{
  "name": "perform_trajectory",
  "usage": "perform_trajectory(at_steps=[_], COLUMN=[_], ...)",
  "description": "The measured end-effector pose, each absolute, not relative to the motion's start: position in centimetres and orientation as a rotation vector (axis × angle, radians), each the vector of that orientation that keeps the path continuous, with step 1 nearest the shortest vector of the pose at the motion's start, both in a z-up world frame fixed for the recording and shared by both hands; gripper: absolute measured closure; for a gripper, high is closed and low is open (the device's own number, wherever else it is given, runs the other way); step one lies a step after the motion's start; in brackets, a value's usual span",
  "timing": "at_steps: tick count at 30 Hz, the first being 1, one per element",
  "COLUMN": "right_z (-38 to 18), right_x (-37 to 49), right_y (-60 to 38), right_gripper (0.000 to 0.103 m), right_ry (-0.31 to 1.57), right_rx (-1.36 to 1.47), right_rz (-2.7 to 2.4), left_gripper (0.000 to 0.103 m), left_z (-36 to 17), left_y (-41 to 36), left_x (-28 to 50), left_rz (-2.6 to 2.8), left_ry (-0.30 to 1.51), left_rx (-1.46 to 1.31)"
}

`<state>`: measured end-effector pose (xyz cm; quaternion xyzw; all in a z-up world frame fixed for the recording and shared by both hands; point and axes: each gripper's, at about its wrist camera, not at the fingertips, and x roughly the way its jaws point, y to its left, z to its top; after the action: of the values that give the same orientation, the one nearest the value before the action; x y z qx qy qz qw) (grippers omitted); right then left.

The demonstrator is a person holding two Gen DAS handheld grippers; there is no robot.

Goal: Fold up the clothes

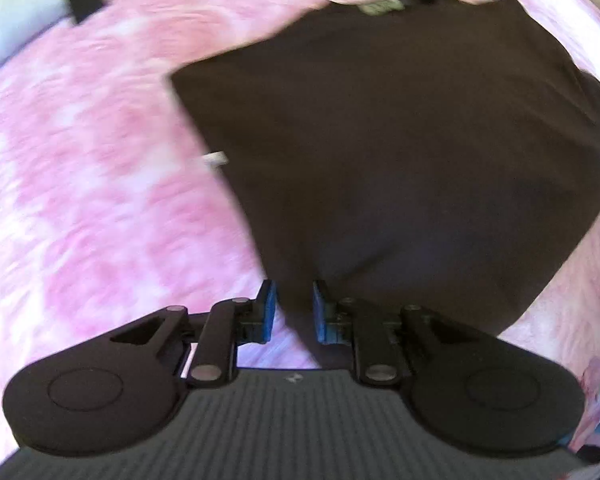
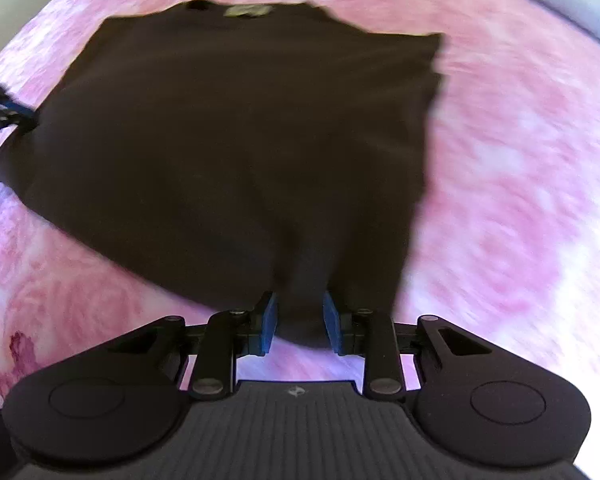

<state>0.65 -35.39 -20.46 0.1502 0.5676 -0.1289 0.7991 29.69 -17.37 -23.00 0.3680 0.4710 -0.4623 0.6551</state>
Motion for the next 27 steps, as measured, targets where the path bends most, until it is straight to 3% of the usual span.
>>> perform_trajectory(at_steps=[1, 2, 3, 4, 5, 10, 14, 15, 17, 19, 20, 23, 27], right_z=[-19.8, -19.2, -18.8, -18.5, -18.5, -21.6, -23.9, -24.2, -24.8, -25.1, -25.1, -23.8, -21.5], right_x=[-0.2, -1.0, -1.7, -2.5, -3.1, -5.2, -4.5, -4.3, -4.4, -4.6, -4.5, -4.1, -5.1], right_y=[-35.7, -36.0, -36.4, -36.7, -37.1, -38.7, -39.0, -39.0, -39.4, -39.9, -40.1, -40.6, -41.7], right_gripper=[0.06, 0.049, 0.039, 0.038, 0.038, 0.038, 0.038, 0.038, 0.04, 0.065, 0.093, 0.102, 0.103], right_ry=[1.203, 1.185, 1.165, 1.144, 1.121, 0.961, 0.885, 0.853, 0.781, 0.751, 0.757, 0.841, 0.898], right_rx=[0.346, 0.38, 0.427, 0.477, 0.546, 1.024, 1.174, 1.201, 1.271, 1.327, 1.333, 1.234, 1.115], right_rz=[-0.306, -0.344, -0.383, -0.421, -0.456, -0.578, -0.603, -0.613, -0.639, -0.688, -0.703, -0.72, -0.703], left_gripper=[0.084, 0.081, 0.071, 0.062, 0.061, 0.061, 0.062, 0.065, 0.083, 0.095, 0.096, 0.098, 0.098], left_z=[-22.4, -21.9, -21.9, -21.8, -22.0, -25.6, -26.9, -26.9, -26.7, -26.5, -26.3, -25.2, -23.6], left_y=[-16.8, -16.1, -15.4, -14.7, -13.9, -11.6, -10.9, -10.6, -10.4, -10.7, -10.9, -11.4, -11.0], left_x=[29.7, 29.7, 29.5, 29.4, 29.2, 28.3, 28.7, 29.0, 29.4, 29.3, 29.2, 28.0, 25.8], left_rz=[-1.024, -1.001, -0.981, -0.96, -0.935, -0.798, -0.708, -0.695, -0.7, -0.751, -0.781, -0.872, -0.948], left_ry=[1.083, 1.108, 1.155, 1.201, 1.248, 1.472, 1.498, 1.496, 1.481, 1.47, 1.462, 1.447, 1.474], left_rx=[0.804, 0.767, 0.716, 0.663, 0.61, 0.327, 0.135, 0.092, 0.056, 0.129, 0.172, 0.28, 0.313])
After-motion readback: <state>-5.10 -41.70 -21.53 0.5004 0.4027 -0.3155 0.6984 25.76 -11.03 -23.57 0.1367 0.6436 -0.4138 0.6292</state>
